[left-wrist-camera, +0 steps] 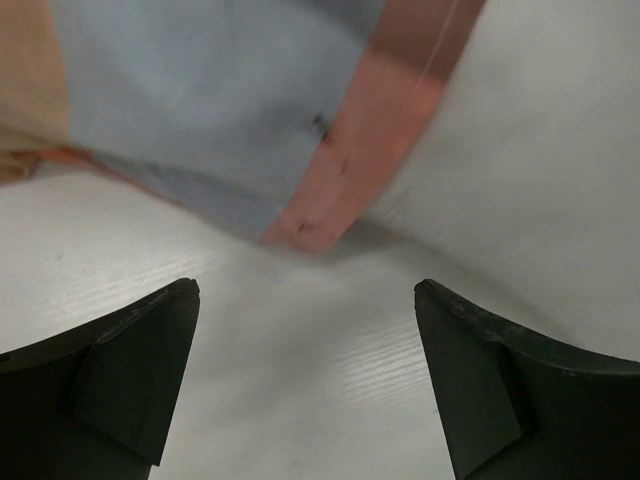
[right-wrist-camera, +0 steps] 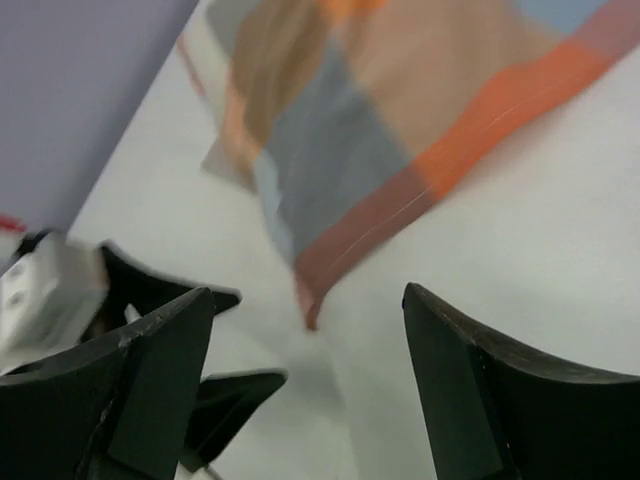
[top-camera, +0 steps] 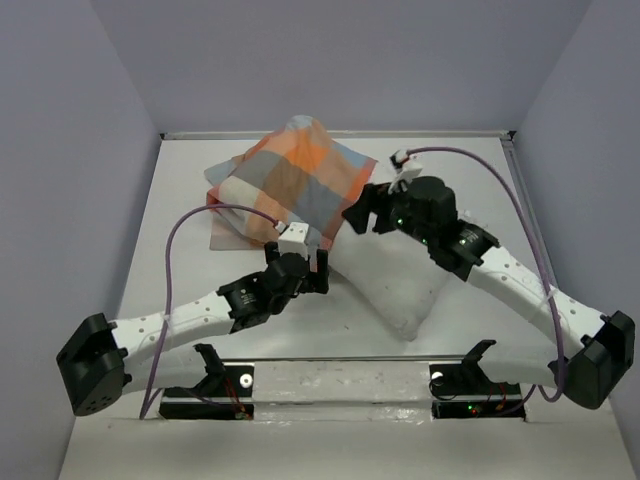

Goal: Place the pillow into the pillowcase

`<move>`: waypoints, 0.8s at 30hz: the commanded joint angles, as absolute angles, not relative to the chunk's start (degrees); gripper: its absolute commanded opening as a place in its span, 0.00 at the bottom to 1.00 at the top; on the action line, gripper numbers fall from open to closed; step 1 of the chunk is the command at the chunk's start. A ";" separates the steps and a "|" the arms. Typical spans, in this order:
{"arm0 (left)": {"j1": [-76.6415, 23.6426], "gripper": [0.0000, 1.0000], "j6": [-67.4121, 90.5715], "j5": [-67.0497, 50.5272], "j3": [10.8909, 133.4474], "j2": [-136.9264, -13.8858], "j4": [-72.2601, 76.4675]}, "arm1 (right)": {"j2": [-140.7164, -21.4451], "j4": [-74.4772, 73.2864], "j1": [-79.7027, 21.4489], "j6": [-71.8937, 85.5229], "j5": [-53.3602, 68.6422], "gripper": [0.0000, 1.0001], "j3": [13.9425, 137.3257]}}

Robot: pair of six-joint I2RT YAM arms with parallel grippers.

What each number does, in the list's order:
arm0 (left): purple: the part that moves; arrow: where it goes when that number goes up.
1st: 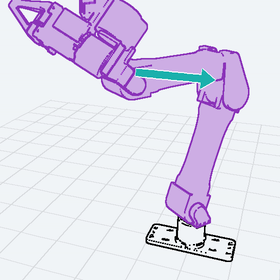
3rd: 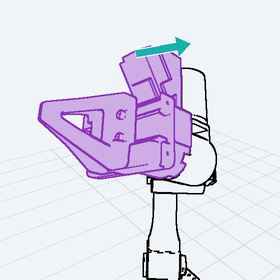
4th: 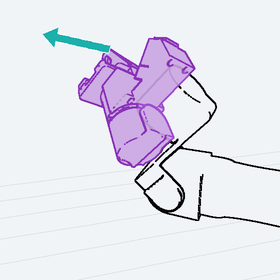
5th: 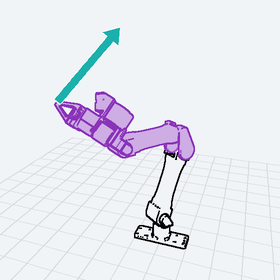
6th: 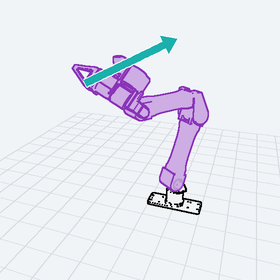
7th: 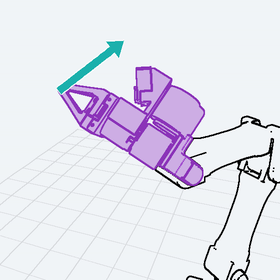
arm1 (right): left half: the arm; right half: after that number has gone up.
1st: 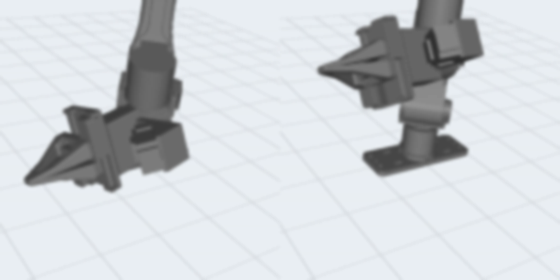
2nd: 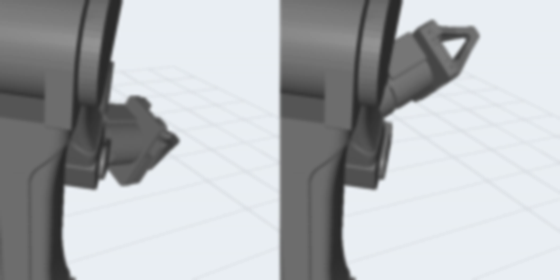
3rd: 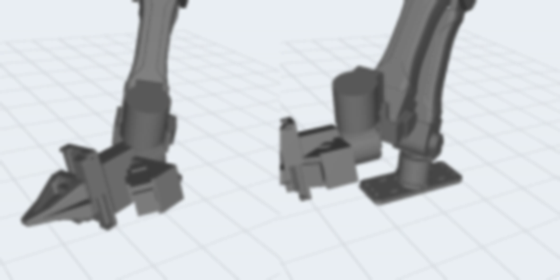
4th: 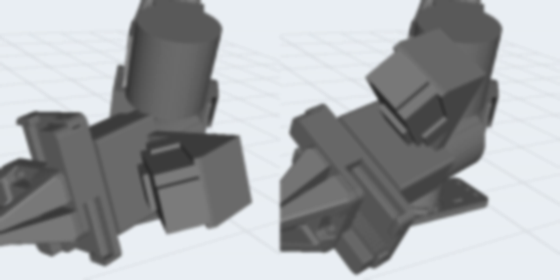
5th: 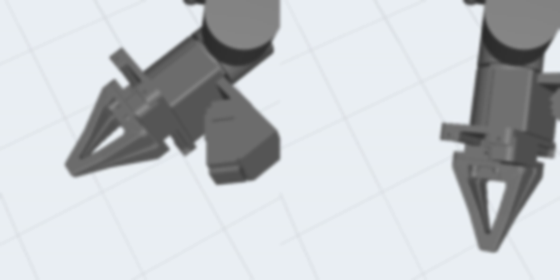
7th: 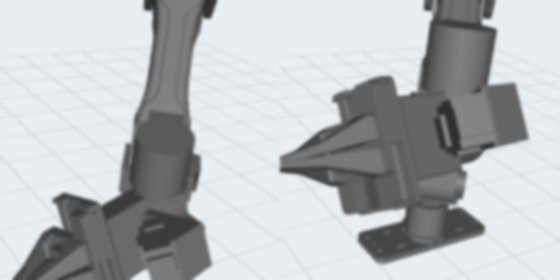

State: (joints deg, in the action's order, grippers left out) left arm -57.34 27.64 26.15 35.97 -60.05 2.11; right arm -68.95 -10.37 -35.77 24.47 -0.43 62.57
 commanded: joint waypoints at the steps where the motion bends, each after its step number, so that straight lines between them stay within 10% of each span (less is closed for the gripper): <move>1: -58.01 0.99 28.75 31.21 31.82 -62.48 7.81 | -69.69 -18.36 -46.29 16.44 -12.56 0.83 58.01; 13: -55.38 0.83 22.51 34.54 36.21 -75.05 17.49 | -79.27 -22.41 -56.69 14.50 -28.64 0.92 61.52; 16: -54.05 0.27 21.01 35.85 37.35 -76.38 16.35 | -82.43 -23.55 -57.92 13.36 -33.74 0.95 62.75; 19: -53.96 0.01 20.39 36.56 37.09 -73.92 15.65 | -85.33 -23.64 -57.92 13.88 -38.22 0.96 63.54; 23: -53.88 0.00 20.57 34.02 36.91 -68.83 14.41 | -89.73 -22.24 -57.92 14.32 -40.17 0.68 66.26; 24: -53.96 0.00 20.83 31.49 37.61 -66.21 13.98 | -91.13 -20.15 -57.92 15.02 -40.25 0.35 67.05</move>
